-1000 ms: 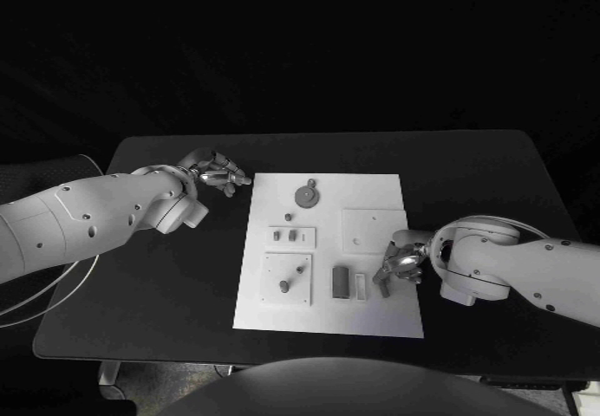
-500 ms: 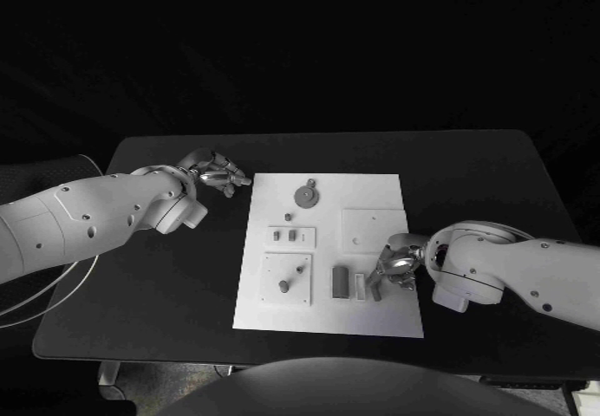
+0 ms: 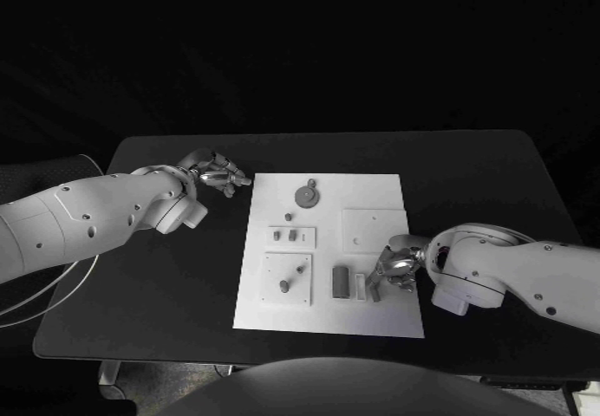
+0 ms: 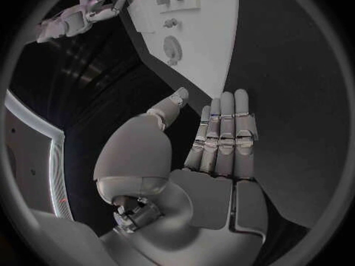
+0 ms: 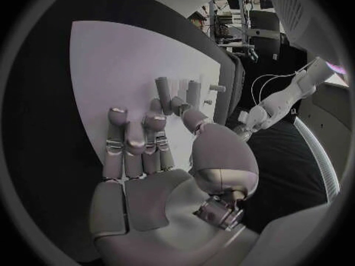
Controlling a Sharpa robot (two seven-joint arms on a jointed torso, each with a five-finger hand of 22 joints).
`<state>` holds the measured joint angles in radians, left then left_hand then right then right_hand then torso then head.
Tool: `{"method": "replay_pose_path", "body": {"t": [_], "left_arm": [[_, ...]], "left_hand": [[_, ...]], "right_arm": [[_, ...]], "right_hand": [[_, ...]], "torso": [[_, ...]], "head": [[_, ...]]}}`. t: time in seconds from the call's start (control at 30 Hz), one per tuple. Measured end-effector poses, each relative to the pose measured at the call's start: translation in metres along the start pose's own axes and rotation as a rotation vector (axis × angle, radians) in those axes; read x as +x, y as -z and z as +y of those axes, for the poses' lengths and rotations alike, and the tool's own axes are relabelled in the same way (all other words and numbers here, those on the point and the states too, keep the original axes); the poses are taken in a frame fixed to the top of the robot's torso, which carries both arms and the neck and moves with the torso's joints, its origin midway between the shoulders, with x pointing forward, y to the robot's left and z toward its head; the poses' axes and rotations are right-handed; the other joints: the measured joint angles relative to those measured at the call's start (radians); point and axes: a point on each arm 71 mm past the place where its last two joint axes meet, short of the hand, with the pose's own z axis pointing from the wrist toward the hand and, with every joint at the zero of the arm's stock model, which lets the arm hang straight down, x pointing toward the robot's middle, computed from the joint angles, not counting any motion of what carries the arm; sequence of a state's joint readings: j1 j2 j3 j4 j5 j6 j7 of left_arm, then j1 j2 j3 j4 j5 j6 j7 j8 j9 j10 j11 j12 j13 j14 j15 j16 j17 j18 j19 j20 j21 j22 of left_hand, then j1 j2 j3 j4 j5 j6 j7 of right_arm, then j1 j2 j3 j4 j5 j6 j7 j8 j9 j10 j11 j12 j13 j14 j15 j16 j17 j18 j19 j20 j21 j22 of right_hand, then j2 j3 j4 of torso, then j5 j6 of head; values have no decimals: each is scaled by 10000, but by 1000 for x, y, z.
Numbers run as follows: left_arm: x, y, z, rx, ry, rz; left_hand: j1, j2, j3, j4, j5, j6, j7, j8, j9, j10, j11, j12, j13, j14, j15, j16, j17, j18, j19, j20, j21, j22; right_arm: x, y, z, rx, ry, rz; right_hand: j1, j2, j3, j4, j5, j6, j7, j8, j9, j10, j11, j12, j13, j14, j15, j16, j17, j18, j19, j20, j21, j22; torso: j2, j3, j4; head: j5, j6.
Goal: Assemble the parts on the task board
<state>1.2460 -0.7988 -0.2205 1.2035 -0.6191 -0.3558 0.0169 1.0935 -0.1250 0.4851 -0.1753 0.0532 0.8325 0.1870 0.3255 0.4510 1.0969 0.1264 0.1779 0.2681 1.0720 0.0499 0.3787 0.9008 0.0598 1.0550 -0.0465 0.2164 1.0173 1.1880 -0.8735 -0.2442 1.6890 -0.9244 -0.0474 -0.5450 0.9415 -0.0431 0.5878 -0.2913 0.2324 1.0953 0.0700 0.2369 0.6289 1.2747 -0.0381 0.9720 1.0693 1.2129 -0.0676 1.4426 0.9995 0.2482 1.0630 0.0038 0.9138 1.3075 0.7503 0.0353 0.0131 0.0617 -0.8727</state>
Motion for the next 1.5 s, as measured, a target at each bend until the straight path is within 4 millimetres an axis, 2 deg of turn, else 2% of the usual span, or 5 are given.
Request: {"method": "replay_pose_path", "body": {"t": [0.43,0.5,0.83,1.5], "left_arm": [[0,0,0,-12,-4,0],[0,0,0,-13,-5,1],[0,0,0,-13,-6,-1],[0,0,0,-14,-9,-7]], "left_hand": [[0,0,0,0,0,1,-1,-1,-1,1,-1,0,-1,0,0,1,9,-1,33,-33,-1,2],[0,0,0,0,0,0,-1,-1,-8,1,-1,0,-1,0,0,-1,9,-1,33,-33,-1,1],[0,0,0,0,0,1,-1,-1,-8,1,-1,0,-1,0,0,-38,19,-1,32,-32,-1,10],[0,0,0,0,0,1,-1,-2,-17,-37,36,-38,-1,0,0,-38,30,-1,30,-30,-1,17]], "right_arm": [[0,3,2,-103,-361,-225],[0,3,2,-110,-400,-261],[1,2,6,-189,-476,-258],[2,-3,10,-159,-536,-147]], "right_hand": [[54,54,-3,0,-2,25,26,-23,3,-3,3,0,11,34,-34,-1,24,0,57,-19,38,-1],[115,115,-13,-11,-3,25,26,-32,3,-4,4,0,20,34,-35,-1,24,0,57,-19,38,-1],[116,115,-15,-11,-11,20,20,6,1,-6,6,0,20,34,-35,-1,27,0,58,-17,39,-1],[176,174,-30,-24,-4,12,24,-1,-18,-9,9,-1,55,31,-31,-2,-30,-1,73,1,38,-2]], "torso": [[0,6,-4],[0,6,-5],[0,6,-6],[0,-7,3]], "head": [[-5,0],[-6,0],[-12,0],[-18,0]]}}
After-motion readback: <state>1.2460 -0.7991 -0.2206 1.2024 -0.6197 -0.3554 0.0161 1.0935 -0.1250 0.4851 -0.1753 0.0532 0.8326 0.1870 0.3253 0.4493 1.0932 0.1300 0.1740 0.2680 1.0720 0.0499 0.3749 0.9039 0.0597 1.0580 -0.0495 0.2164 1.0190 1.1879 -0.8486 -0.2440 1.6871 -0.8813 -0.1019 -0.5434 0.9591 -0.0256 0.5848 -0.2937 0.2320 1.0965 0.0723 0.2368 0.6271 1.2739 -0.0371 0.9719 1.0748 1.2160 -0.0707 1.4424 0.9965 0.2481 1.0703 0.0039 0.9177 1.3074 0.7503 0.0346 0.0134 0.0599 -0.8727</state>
